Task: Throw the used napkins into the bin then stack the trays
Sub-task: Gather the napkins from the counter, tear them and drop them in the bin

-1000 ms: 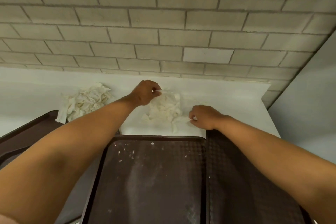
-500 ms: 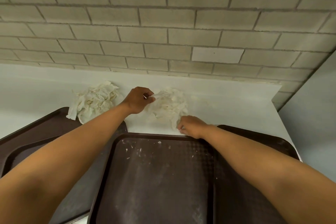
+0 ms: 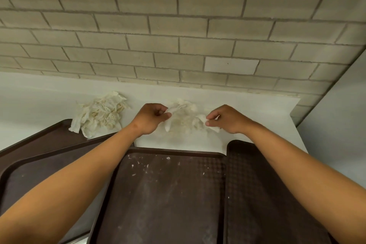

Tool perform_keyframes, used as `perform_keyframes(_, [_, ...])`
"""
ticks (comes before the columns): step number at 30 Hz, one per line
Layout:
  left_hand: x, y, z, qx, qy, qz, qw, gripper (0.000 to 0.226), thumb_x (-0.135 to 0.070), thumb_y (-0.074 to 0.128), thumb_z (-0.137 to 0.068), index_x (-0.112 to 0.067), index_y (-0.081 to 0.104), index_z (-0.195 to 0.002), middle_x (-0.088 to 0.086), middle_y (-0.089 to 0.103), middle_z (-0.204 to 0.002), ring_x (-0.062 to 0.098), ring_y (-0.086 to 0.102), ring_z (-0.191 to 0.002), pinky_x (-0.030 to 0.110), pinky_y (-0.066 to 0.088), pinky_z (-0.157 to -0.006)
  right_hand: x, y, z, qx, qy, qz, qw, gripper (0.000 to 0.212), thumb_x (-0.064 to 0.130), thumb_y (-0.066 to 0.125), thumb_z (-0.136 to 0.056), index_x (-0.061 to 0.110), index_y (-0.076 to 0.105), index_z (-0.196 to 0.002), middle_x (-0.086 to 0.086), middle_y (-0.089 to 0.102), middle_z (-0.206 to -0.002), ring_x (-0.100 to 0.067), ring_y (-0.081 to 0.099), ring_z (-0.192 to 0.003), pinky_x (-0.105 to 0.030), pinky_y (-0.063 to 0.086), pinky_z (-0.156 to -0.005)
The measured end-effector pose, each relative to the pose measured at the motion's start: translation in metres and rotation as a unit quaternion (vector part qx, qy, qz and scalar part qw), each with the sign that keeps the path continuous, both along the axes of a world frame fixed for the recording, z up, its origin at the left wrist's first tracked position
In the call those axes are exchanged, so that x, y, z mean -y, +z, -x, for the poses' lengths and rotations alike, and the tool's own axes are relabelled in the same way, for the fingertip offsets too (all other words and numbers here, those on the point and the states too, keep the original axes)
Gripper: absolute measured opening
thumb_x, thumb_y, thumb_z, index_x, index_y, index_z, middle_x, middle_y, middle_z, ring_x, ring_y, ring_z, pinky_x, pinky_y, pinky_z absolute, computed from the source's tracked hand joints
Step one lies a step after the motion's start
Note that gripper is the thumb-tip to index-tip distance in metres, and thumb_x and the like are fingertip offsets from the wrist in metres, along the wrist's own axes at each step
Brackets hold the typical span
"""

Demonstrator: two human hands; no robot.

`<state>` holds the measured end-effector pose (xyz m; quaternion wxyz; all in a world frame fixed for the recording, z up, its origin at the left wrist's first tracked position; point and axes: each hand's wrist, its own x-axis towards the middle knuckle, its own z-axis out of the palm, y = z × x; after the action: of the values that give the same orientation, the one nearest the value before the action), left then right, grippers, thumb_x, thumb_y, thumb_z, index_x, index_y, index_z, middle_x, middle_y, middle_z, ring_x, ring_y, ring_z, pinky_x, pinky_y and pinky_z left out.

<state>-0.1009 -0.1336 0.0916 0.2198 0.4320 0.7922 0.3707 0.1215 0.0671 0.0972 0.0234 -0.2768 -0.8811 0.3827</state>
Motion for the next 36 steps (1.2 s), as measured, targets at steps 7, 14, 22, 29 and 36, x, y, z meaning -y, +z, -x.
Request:
perform_keyframes(7, [0.016,0.016,-0.052,0.174,0.005,-0.101,0.979,0.015,-0.017,0.068,-0.094,-0.003,0.073,-0.096,0.025,0.07,-0.098,0.024,0.068,-0.085,0.029,0.059,-0.082,0.011,0.037,-0.056,-0.086,-0.061,0.056,0.993,0.026,0.034,0.076,-0.088,0.026,0.075,-0.112,0.02,0.067,-0.107,0.003,0.062,-0.101,-0.015,0.043,-0.091])
perform_keyframes(14, [0.041,0.023,-0.112,0.25,0.04,-0.141,0.957,0.011,-0.009,0.064,-0.095,0.0,0.071,-0.094,0.005,0.067,-0.075,0.01,0.062,-0.068,0.019,0.054,-0.071,0.036,0.011,-0.118,-0.171,-0.092,0.12,0.974,0.02,0.04,0.079,-0.083,0.03,0.079,-0.101,-0.008,0.074,-0.091,-0.026,0.069,-0.083,-0.041,0.054,-0.082])
perform_keyframes(22, [0.072,-0.001,-0.175,0.313,0.062,-0.129,0.939,0.011,-0.009,0.067,-0.091,-0.002,0.073,-0.099,0.015,0.073,-0.089,0.018,0.069,-0.076,0.024,0.056,-0.071,0.089,-0.032,-0.174,-0.22,-0.126,0.225,0.941,0.032,0.009,0.078,-0.085,0.022,0.071,-0.113,-0.006,0.074,-0.098,-0.032,0.071,-0.092,-0.039,0.06,-0.087])
perform_keyframes(29, [0.109,-0.01,-0.228,0.343,0.055,-0.129,0.929,0.012,-0.004,0.066,-0.092,0.0,0.073,-0.1,0.011,0.074,-0.084,0.014,0.07,-0.073,0.02,0.055,-0.067,0.14,-0.048,-0.223,-0.238,-0.144,0.251,0.927,0.031,0.006,0.074,-0.088,0.024,0.076,-0.113,-0.01,0.072,-0.098,-0.036,0.068,-0.092,-0.036,0.059,-0.086])
perform_keyframes(36, [0.153,-0.019,-0.274,0.351,0.047,-0.127,0.926,0.014,-0.004,0.065,-0.093,0.001,0.073,-0.103,0.014,0.074,-0.087,0.016,0.07,-0.073,0.021,0.054,-0.066,0.196,-0.047,-0.26,-0.242,-0.152,0.214,0.934,0.017,0.013,0.075,-0.089,0.025,0.08,-0.1,-0.004,0.076,-0.095,-0.034,0.067,-0.09,-0.041,0.055,-0.087])
